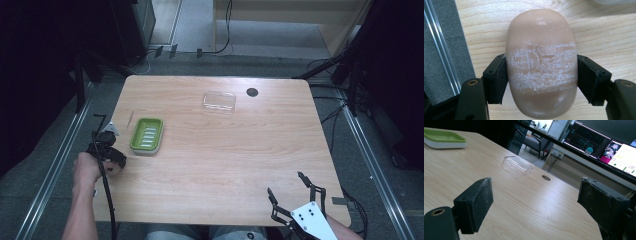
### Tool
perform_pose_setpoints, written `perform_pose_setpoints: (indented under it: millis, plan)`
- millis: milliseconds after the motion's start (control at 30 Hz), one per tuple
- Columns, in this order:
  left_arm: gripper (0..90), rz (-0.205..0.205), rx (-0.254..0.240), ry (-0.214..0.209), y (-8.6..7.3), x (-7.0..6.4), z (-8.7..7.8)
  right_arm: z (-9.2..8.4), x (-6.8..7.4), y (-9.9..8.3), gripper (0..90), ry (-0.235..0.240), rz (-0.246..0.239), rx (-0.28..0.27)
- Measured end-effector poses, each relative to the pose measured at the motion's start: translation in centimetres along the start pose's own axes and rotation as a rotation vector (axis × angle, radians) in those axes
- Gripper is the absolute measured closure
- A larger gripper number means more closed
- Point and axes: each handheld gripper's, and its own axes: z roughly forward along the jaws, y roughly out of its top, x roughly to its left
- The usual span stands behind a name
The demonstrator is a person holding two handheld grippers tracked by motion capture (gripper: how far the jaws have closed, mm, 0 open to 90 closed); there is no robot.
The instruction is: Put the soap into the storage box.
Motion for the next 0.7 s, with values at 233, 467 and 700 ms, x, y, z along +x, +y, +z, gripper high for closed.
perform_pose_setpoints:
  millis: [233, 467, 700]
  plan:
    - [33.0, 0.004, -0.025, -0.007, 0.1, 0.2, -0.9, -0.2, -0.2, -0.1, 13.1, -0.007, -0.001, 0.002]
    - [33.1, 0.016, -0.032, -0.013, 0.6, 0.0, -1.3, -0.6, -0.3, -0.2, 13.1, -0.02, 0.003, 0.012]
    - [33.2, 0.028, -0.037, -0.009, 1.0, -0.4, -1.6, -0.9, -0.5, -0.4, 13.1, -0.029, 0.003, 0.014]
